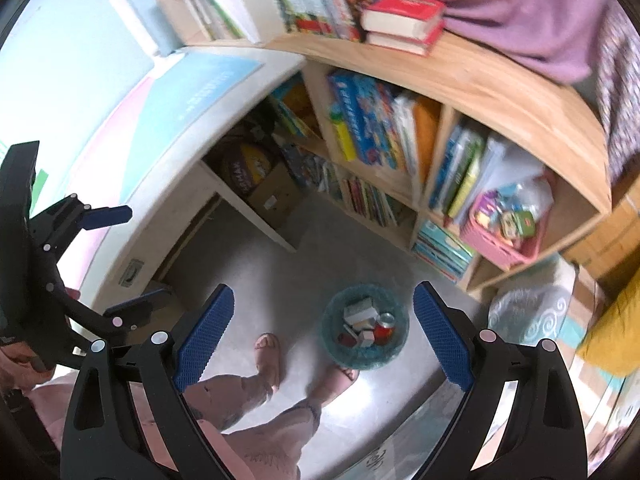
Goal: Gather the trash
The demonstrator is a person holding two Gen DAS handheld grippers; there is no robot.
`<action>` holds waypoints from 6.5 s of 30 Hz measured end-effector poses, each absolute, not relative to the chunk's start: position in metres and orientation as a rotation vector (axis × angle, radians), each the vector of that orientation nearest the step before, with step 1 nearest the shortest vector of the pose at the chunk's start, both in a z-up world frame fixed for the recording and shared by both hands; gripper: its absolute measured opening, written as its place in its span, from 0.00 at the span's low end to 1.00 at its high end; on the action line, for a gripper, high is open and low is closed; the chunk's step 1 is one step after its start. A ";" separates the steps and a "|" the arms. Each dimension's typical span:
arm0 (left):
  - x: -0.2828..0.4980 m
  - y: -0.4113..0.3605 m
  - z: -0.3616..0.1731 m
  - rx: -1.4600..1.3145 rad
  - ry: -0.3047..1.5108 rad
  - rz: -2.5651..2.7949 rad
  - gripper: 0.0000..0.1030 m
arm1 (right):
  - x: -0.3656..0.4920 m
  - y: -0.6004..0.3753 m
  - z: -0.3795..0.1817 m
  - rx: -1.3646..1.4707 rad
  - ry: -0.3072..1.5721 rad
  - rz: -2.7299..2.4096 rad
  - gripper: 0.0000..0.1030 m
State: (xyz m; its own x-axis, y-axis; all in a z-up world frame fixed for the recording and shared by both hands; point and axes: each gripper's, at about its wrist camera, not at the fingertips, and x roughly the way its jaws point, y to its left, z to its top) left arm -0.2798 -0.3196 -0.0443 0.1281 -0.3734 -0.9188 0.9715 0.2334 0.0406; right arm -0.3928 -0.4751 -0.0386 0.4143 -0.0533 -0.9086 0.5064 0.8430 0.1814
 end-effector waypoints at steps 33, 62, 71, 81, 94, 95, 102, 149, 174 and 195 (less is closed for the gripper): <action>-0.135 -0.130 -0.019 0.428 1.014 -0.551 0.93 | -0.158 -0.307 -0.015 0.054 1.119 0.268 0.88; -0.052 0.001 -0.033 0.191 1.104 -0.181 0.93 | -0.020 -0.177 -0.028 -0.112 1.131 0.577 0.88; -0.047 0.007 -0.034 0.093 1.113 -0.039 0.93 | 0.008 -0.172 -0.024 -0.173 1.127 0.673 0.88; -0.044 0.018 -0.037 0.037 1.107 0.027 0.93 | 0.023 -0.163 -0.025 -0.187 1.123 0.709 0.88; -0.034 0.031 -0.036 0.034 1.090 0.060 0.93 | 0.031 -0.142 -0.026 -0.206 1.112 0.741 0.88; -0.033 0.032 -0.035 0.030 1.089 0.062 0.93 | 0.032 -0.142 -0.026 -0.201 1.112 0.743 0.88; -0.032 0.037 -0.036 0.010 1.083 0.098 0.93 | 0.035 -0.140 -0.026 -0.200 1.113 0.743 0.88; -0.031 0.039 -0.040 0.011 1.086 0.080 0.93 | 0.040 -0.140 -0.025 -0.190 1.094 0.744 0.88; -0.031 0.039 -0.041 0.018 1.087 0.080 0.93 | 0.040 -0.141 -0.024 -0.189 1.093 0.744 0.88; -0.028 0.041 -0.044 0.000 1.107 0.114 0.93 | 0.041 -0.140 -0.024 -0.190 1.098 0.743 0.88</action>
